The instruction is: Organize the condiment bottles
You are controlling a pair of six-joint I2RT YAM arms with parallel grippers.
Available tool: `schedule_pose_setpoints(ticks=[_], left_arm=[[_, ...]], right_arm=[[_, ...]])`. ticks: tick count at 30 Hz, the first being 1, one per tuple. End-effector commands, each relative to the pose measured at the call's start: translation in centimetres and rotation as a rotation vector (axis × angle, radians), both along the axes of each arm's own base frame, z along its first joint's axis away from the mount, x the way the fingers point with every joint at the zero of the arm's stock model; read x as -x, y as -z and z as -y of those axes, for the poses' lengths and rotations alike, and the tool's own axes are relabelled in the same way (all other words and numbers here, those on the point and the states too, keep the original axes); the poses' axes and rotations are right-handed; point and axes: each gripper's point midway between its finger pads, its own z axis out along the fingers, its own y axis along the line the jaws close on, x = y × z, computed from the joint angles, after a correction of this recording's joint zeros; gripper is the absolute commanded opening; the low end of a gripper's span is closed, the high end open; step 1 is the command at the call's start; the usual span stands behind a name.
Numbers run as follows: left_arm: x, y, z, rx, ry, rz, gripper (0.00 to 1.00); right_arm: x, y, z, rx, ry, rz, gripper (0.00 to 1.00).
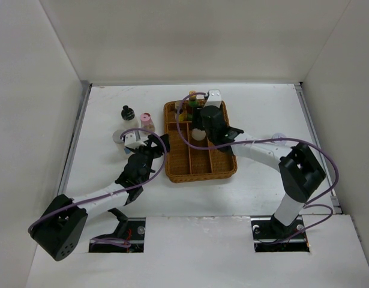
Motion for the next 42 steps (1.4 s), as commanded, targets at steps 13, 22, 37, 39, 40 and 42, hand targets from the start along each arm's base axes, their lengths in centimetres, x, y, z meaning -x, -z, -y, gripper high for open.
schedule_pose_setpoints(ticks=[13, 22, 37, 39, 40, 42], left_arm=[[-0.2, -1.5, -0.8, 0.038, -0.019, 0.047, 0.8], [-0.3, -0.9, -0.3, 0.031, -0.007, 0.032, 0.8], [0.0, -1.1, 1.5, 0.031, 0.039, 0.028, 0.8], [0.0, -0.9, 1.3, 0.029, 0.037, 0.026, 0.8], [0.1, -1.1, 1.3, 0.034, 0.039, 0.029, 0.8], [0.2, -1.2, 1.3, 0.036, 0.042, 0.033, 0.8]], right_arm=[[-2.2, 1.1, -1.5, 0.011, 0.002, 0.039, 0.59], [2.1, -5.0, 1.1, -0.06, -0.004, 0.108, 0.91], [10.2, 0.4, 30.2, 0.068, 0.78, -0.008, 1.0], [9.6, 1.8, 31.2, 0.081, 0.82, -0.042, 1.0], [9.3, 2.6, 31.8, 0.092, 0.839, -0.061, 1.0], [8.6, 3.7, 32.5, 0.095, 0.855, -0.087, 1.0]])
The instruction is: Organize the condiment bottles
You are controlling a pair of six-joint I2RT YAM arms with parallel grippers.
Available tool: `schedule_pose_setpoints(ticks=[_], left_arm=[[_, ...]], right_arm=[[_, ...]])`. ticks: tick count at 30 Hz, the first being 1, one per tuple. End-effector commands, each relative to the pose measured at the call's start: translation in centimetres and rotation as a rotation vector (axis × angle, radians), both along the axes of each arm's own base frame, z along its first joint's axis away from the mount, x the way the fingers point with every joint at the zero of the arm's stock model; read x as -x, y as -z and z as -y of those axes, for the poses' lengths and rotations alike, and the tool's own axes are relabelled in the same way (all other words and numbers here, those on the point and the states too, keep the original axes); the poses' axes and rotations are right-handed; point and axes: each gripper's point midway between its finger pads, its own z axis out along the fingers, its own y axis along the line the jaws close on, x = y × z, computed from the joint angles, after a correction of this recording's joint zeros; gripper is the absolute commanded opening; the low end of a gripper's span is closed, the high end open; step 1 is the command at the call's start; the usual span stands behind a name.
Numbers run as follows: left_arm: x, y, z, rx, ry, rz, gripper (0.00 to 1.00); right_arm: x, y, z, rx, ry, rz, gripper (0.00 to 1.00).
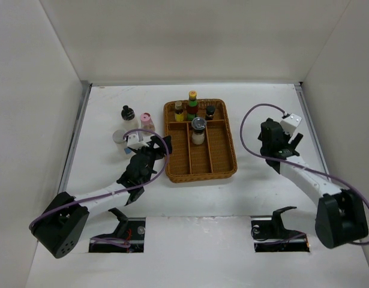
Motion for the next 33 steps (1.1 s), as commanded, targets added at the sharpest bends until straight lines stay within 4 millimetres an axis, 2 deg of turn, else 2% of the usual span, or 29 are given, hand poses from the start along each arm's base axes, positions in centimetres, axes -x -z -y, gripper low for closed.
schedule_pose_setpoints(ticks=[1, 6, 8, 11, 15, 19, 21, 23, 25, 28, 31, 33], left_arm=[[-0.1, -1.9, 0.4, 0.046, 0.012, 0.049, 0.8], [-0.3, -1.6, 0.3, 0.039, 0.007, 0.04, 0.8], [-0.3, -1.6, 0.3, 0.04, 0.007, 0.041, 0.8], [-0.3, -1.5, 0.3, 0.038, 0.007, 0.038, 0.8], [-0.4, -1.2, 0.6, 0.032, 0.015, 0.03, 0.8], [-0.5, -1.3, 0.5, 0.033, 0.012, 0.034, 0.8], [-0.5, -1.2, 0.4, 0.032, 0.009, 0.033, 0.8], [-0.5, -1.3, 0.4, 0.034, 0.009, 0.036, 0.8], [-0.5, -1.0, 0.5, 0.028, 0.009, 0.03, 0.8], [-0.6, -1.1, 0.6, 0.027, 0.01, 0.031, 0.8], [-0.7, -0.7, 0.9, 0.016, 0.016, 0.021, 0.8], [-0.7, -0.7, 1.0, 0.012, 0.018, 0.021, 0.8]], right_arm=[[-1.2, 0.6, 1.6, -0.021, 0.063, 0.0, 1.0], [-2.9, 2.2, 2.0, -0.065, 0.037, -0.021, 1.0], [-3.3, 2.8, 1.7, -0.079, 0.022, -0.029, 0.96], [-4.2, 2.9, 1.1, -0.105, -0.011, -0.001, 0.84], [-5.3, 2.8, 1.8, -0.087, 0.01, 0.019, 0.62], [-5.5, 1.0, 1.5, -0.093, 0.002, 0.11, 0.45], [-5.5, -1.0, -0.2, -0.091, -0.049, 0.165, 0.42], [-5.3, -4.0, -2.2, -0.076, -0.116, 0.226, 0.41], [-5.2, -7.0, -5.1, -0.078, -0.212, 0.281, 0.42], [-5.5, -10.1, -10.2, -0.093, -0.39, 0.322, 0.42], [-6.0, -11.5, -15.1, -0.135, -0.522, 0.344, 0.43], [-6.9, -11.4, -17.6, -0.147, -0.584, 0.333, 0.43]])
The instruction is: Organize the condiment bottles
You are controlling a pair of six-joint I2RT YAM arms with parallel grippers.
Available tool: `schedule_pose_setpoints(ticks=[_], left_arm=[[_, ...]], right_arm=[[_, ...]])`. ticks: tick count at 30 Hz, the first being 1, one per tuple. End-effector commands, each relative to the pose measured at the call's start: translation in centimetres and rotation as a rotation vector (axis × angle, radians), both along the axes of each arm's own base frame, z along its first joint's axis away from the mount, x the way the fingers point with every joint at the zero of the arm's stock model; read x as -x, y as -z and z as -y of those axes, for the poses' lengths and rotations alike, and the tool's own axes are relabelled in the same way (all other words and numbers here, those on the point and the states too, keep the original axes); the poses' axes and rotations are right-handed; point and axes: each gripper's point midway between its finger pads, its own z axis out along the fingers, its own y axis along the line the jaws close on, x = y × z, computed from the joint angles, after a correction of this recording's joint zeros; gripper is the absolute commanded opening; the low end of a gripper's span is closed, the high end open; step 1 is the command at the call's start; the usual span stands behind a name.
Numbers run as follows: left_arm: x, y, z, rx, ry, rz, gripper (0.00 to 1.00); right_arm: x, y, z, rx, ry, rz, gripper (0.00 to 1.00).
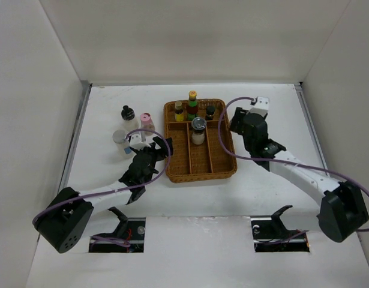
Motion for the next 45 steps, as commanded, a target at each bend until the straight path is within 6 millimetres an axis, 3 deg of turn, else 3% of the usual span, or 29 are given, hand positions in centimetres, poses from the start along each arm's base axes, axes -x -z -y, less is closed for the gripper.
schedule_pose_setpoints(ticks=[1, 4, 8, 18, 24, 31, 34, 37, 39, 41, 43, 45], left_arm=[[-0.6, -2.3, 0.7, 0.04, 0.009, 0.058, 0.8], [-0.7, -2.4, 0.2, 0.038, -0.006, 0.063, 0.8], [-0.7, -2.3, 0.0, 0.035, -0.01, 0.062, 0.8], [-1.0, -2.1, 0.1, 0.022, -0.008, 0.056, 0.8], [-1.0, -2.4, 0.3, 0.019, -0.002, 0.06, 0.8], [-1.3, -3.0, 0.1, 0.003, -0.02, 0.072, 0.8], [-1.3, -4.4, -0.4, -0.001, -0.044, 0.07, 0.8], [-1.0, -7.4, -1.2, -0.022, -0.077, 0.066, 0.8], [-0.8, -9.8, -2.5, -0.056, -0.114, 0.055, 0.81], [-0.3, -11.4, -4.1, -0.1, -0.16, 0.018, 0.83], [0.4, -12.2, -6.8, -0.148, -0.249, -0.029, 0.85], [1.2, -12.5, -9.5, -0.186, -0.333, -0.069, 0.87]], right_arm=[[-2.6, -5.7, -4.5, -0.089, -0.11, 0.159, 0.43], [-3.7, -4.9, -8.2, -0.084, -0.198, 0.139, 0.44], [-5.2, -3.0, -10.3, -0.06, -0.239, 0.099, 0.45], [-5.9, 2.1, -10.0, -0.01, -0.2, 0.019, 0.48], [-5.7, 4.2, -9.9, -0.018, -0.185, -0.027, 0.74], [-4.9, 3.1, -9.8, -0.061, -0.187, -0.006, 0.86], [-3.3, 0.3, -9.1, -0.13, -0.169, 0.055, 0.88], [-0.8, -3.5, -6.7, -0.221, -0.123, 0.165, 0.88], [1.4, -5.0, -4.9, -0.287, -0.103, 0.233, 0.81], [3.5, -5.3, -3.6, -0.348, -0.101, 0.265, 0.58], [5.2, -4.5, -2.8, -0.405, -0.102, 0.265, 0.34], [6.3, -3.3, -2.6, -0.427, -0.115, 0.243, 0.24]])
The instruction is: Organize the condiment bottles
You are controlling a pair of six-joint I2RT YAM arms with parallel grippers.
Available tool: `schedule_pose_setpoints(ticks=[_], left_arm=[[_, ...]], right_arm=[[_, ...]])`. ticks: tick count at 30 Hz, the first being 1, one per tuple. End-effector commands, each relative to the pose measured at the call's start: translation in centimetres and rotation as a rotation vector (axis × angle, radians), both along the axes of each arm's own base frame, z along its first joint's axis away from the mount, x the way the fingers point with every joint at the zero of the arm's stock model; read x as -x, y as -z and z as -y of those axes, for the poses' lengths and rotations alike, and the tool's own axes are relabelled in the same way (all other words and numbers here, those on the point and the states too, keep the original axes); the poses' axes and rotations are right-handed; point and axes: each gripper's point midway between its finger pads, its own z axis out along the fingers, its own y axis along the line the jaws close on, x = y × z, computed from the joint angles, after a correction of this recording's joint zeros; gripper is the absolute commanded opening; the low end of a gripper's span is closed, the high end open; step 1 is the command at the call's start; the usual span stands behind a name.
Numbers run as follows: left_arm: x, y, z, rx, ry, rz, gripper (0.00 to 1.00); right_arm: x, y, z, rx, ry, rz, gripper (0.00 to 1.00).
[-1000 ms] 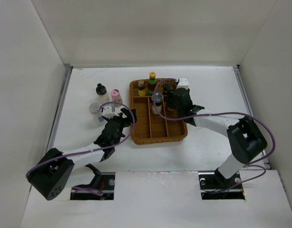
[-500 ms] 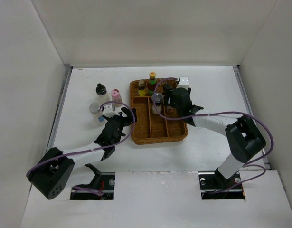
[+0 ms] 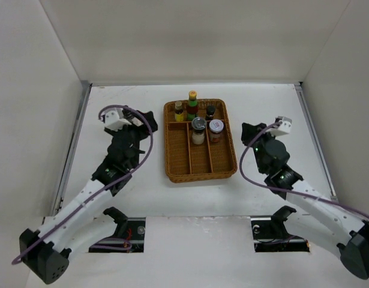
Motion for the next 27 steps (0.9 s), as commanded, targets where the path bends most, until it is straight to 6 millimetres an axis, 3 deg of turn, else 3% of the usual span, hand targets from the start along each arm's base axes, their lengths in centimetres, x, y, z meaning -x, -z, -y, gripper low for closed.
schedule_pose_setpoints(ticks=[1, 3, 7, 8, 10, 19, 23, 27], left_arm=[[2.0, 1.9, -5.8, -0.146, -0.187, -0.166, 0.88], [2.7, 2.0, -7.5, -0.171, -0.24, -0.202, 0.9], [2.0, 5.6, -10.2, -0.251, -0.31, -0.369, 0.94], [1.7, 6.7, -10.5, -0.255, -0.314, -0.404, 0.94], [1.1, 8.4, -11.1, -0.247, -0.32, -0.446, 0.95], [-2.4, 11.7, -11.5, -0.252, -0.333, -0.502, 0.93], [-2.9, 12.9, -12.2, -0.252, -0.36, -0.508, 0.8], [-2.7, 12.7, -12.3, -0.237, -0.362, -0.485, 0.49]], right_arm=[[1.3, 2.4, -0.2, -0.072, -0.023, -0.041, 0.24], [1.8, 3.1, -0.6, -0.079, -0.05, -0.05, 0.28], [2.0, 3.8, -2.1, -0.108, -0.097, -0.05, 0.64], [2.2, 3.8, -2.6, -0.112, -0.121, -0.048, 0.69], [2.5, 4.2, -2.8, -0.111, -0.131, -0.043, 0.73], [2.8, 3.8, -2.8, -0.121, -0.143, -0.019, 0.76], [2.7, 4.0, -2.9, -0.116, -0.144, -0.024, 0.77], [2.7, 4.2, -2.8, -0.11, -0.141, -0.027, 0.77]])
